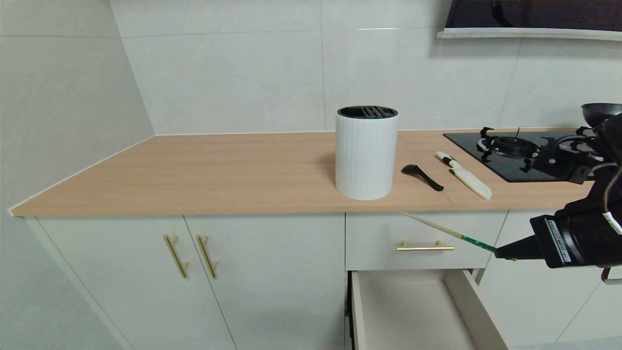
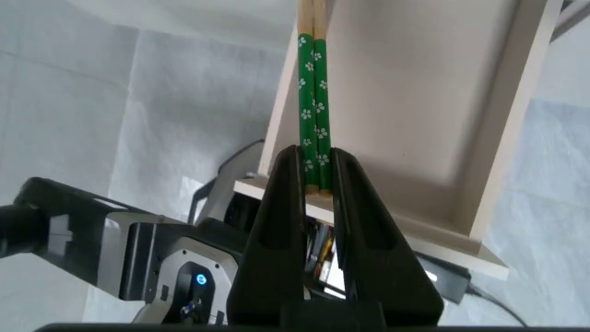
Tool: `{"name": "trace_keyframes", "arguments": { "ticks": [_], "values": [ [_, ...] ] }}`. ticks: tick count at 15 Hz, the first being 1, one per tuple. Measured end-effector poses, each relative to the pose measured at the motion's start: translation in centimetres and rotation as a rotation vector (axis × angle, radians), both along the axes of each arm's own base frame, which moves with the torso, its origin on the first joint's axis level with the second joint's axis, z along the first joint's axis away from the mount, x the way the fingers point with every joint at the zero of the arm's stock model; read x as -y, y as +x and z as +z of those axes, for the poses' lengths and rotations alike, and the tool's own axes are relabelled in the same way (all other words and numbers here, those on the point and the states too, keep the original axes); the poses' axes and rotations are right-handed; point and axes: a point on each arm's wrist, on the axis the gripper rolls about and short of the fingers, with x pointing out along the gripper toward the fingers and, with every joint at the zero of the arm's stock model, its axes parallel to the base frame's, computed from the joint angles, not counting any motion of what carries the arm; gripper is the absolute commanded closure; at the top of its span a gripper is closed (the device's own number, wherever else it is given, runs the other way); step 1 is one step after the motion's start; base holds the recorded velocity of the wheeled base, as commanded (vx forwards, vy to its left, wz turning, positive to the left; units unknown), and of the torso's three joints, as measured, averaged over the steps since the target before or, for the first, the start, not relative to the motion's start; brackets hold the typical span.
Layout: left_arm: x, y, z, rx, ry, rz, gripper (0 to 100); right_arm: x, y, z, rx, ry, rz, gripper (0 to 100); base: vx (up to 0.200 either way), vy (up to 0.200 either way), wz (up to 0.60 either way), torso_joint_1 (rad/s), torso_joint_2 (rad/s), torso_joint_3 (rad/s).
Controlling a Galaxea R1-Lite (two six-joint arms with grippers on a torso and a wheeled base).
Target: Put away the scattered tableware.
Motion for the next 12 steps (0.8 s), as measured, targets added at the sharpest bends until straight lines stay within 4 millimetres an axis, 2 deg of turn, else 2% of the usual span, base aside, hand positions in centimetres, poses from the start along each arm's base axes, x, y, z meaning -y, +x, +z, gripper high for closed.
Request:
{"name": "trace_keyframes", "arguments": {
  "ticks": [5,12],
  "values": [
    [0.0,0.0,0.0,0.001,0.0,0.0,0,-0.5,1.0,-1.2,-0.051,-0.022,0.001,100,0.0,0.0,0.0,-0.032,0.09,0.057],
    [0.0,0.0,0.0,0.0,0.0,0.0,0,-0.8,1.2,-1.6,-0.064,-0.028,0.015,100,0.0,0.0,0.0,-0.16,0.44,0.277]
  ]
}}
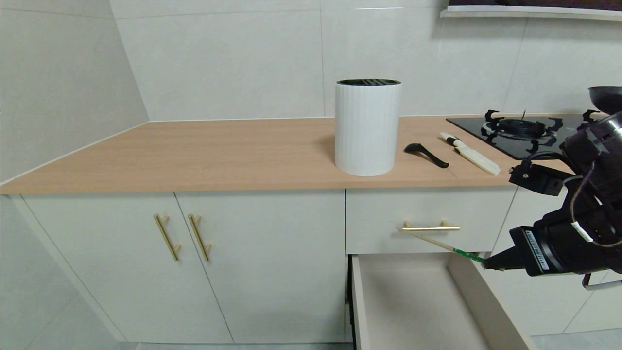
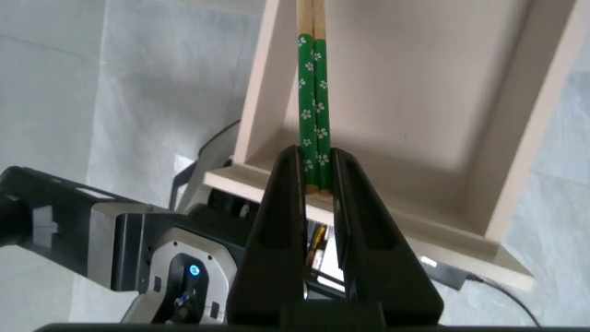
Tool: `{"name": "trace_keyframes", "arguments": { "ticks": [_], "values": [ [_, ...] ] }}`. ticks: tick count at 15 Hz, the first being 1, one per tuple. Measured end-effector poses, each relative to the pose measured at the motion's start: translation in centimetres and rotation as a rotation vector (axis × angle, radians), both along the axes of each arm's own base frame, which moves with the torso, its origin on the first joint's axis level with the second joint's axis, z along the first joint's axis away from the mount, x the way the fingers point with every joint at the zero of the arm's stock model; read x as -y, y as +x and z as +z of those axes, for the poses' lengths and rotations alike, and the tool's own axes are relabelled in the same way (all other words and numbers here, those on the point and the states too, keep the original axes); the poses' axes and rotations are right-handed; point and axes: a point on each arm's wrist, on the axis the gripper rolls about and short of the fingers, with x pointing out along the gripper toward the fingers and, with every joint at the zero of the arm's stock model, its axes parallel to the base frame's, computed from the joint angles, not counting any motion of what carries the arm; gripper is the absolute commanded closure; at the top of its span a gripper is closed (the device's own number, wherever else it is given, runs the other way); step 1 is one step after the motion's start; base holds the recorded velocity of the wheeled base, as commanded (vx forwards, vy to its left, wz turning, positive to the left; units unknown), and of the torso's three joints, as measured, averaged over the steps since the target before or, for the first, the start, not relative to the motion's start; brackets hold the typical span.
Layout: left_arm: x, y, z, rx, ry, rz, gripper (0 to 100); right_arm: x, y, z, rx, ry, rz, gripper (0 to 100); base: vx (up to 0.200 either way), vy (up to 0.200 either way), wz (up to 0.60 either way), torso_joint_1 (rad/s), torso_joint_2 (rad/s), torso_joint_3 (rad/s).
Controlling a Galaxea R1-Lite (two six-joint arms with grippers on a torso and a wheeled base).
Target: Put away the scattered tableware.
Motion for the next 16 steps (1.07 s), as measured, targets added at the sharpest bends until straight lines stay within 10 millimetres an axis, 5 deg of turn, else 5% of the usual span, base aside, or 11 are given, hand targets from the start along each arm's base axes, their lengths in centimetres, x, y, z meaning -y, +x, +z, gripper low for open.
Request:
{"name": "trace_keyframes", "arguments": {
  "ticks": [7,16],
  "values": [
    [0.0,0.0,0.0,-0.002,0.0,0.0,0,-0.2,0.2,-0.5,-0.019,-0.008,0.007,100,0.0,0.0,0.0,-0.114,0.42,0.309],
    [0.0,0.0,0.0,0.0,0.0,0.0,0,-1.2,1.3,-1.9,-0.074,-0.034,0.025,100,0.0,0.0,0.0,-0.007,0.03,0.017]
  ]
}}
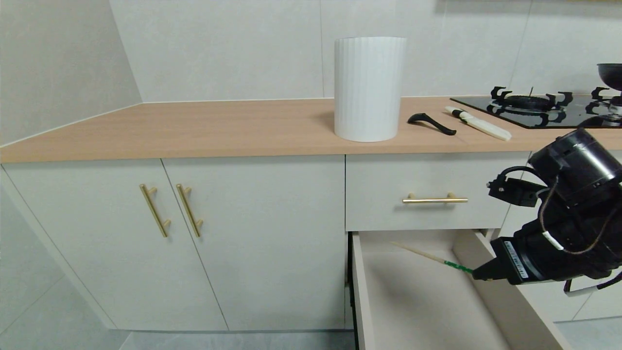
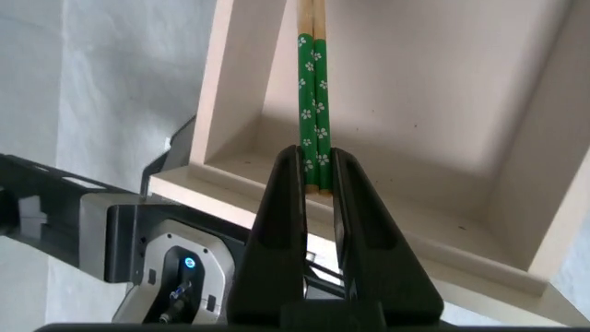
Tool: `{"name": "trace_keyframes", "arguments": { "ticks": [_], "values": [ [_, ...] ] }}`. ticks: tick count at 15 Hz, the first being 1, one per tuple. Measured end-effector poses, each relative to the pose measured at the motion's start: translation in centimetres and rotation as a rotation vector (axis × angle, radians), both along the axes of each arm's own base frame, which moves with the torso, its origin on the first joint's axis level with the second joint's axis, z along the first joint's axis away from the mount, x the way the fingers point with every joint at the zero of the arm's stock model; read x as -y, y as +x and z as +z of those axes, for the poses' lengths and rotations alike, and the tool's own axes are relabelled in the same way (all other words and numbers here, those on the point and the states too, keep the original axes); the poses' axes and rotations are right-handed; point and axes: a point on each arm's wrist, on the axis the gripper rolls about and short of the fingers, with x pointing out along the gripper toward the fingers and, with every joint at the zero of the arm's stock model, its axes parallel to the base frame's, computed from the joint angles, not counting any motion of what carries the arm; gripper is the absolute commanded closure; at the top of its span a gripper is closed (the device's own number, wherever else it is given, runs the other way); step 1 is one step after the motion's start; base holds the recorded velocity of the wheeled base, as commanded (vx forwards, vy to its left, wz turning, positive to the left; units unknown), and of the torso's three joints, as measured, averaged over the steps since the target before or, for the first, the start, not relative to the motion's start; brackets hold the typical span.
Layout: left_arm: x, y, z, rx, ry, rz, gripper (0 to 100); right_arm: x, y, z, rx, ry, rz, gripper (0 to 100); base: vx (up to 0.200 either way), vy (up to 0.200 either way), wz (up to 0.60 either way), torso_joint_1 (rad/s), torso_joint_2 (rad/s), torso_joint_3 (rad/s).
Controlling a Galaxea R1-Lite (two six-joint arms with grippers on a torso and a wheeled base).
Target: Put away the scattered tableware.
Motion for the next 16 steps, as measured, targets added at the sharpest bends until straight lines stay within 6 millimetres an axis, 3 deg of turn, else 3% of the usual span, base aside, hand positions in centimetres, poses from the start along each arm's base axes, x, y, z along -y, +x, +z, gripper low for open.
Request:
{"name": "trace_keyframes", "arguments": {
  "ticks": [9,16],
  "values": [
    [0.0,0.0,0.0,0.0,0.0,0.0,0,-4.4,8.1,-11.0,-0.04,-0.093,-0.032,100,0.0,0.0,0.0,0.0,0.0,0.0],
    [0.0,0.0,0.0,0.0,0.0,0.0,0,-6.0,10.7,-17.7,-0.111,-0.14,-0.035,100,0.0,0.0,0.0,0.0,0.0,0.0]
  ]
}}
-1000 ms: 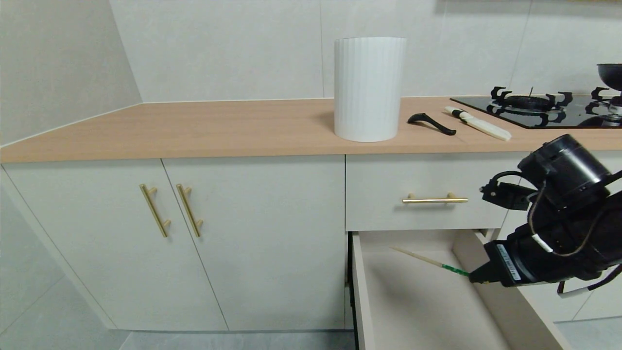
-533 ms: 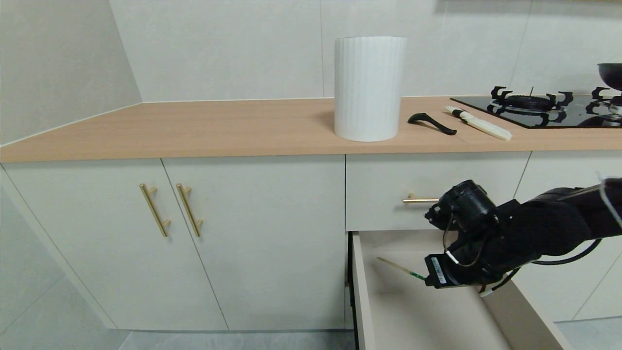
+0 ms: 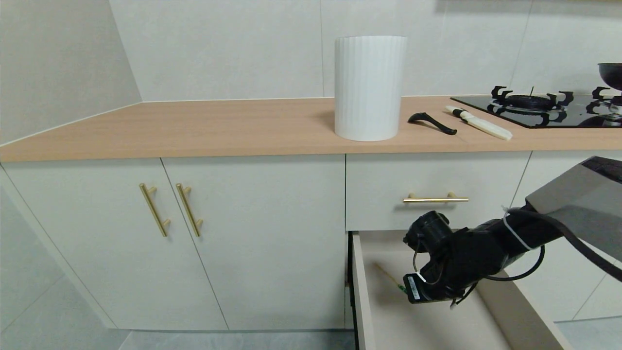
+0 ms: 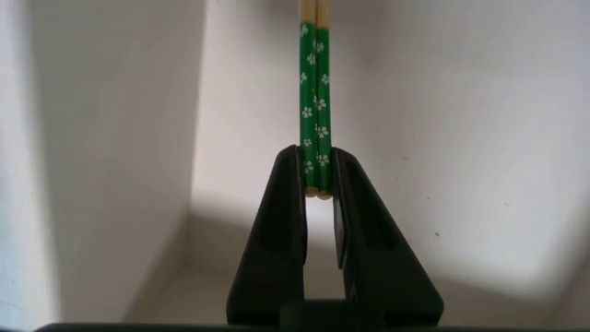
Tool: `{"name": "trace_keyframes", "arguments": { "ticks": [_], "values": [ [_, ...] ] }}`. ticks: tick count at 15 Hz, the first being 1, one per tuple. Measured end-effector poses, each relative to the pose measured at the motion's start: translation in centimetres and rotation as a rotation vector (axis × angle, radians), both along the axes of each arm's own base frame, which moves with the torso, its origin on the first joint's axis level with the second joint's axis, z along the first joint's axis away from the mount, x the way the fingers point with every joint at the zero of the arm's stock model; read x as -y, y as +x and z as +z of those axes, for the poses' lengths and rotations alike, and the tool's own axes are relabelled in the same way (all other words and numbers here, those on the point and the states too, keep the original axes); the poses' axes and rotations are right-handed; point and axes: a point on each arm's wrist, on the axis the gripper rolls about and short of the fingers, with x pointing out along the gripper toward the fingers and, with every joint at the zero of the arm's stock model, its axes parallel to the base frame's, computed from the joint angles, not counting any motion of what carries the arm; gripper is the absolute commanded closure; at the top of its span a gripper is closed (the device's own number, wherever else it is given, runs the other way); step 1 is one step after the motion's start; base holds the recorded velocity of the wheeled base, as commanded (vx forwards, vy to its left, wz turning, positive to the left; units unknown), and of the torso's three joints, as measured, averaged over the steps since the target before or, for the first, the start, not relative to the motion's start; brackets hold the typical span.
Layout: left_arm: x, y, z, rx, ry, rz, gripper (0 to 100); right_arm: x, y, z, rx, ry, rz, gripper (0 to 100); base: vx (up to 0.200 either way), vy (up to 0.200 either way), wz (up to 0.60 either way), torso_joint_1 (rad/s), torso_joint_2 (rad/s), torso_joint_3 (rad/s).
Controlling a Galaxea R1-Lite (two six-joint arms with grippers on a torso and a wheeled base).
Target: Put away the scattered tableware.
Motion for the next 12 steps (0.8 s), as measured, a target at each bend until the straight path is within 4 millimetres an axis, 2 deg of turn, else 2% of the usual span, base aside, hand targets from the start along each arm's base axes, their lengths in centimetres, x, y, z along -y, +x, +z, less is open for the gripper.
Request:
{"name": "trace_keyframes", "arguments": {
  "ticks": [3,7,12],
  "values": [
    [0.0,0.0,0.0,0.0,0.0,0.0,0,-0.5,0.0,-1.9,-0.033,-0.036,0.007,100,0.0,0.0,0.0,0.0,0.0,0.0],
    [0.0,0.0,0.0,0.0,0.0,0.0,0,-1.6,-0.7,-3.5,-0.058,-0.094,0.03,100,0.0,0.0,0.0,0.0,0.0,0.0],
    [0.0,0.0,0.0,0.0,0.0,0.0,0,-1.8,-0.8,-5.0,-0.077,-0.142,0.027,100,0.0,0.0,0.0,0.0,0.0,0.0]
  ]
}}
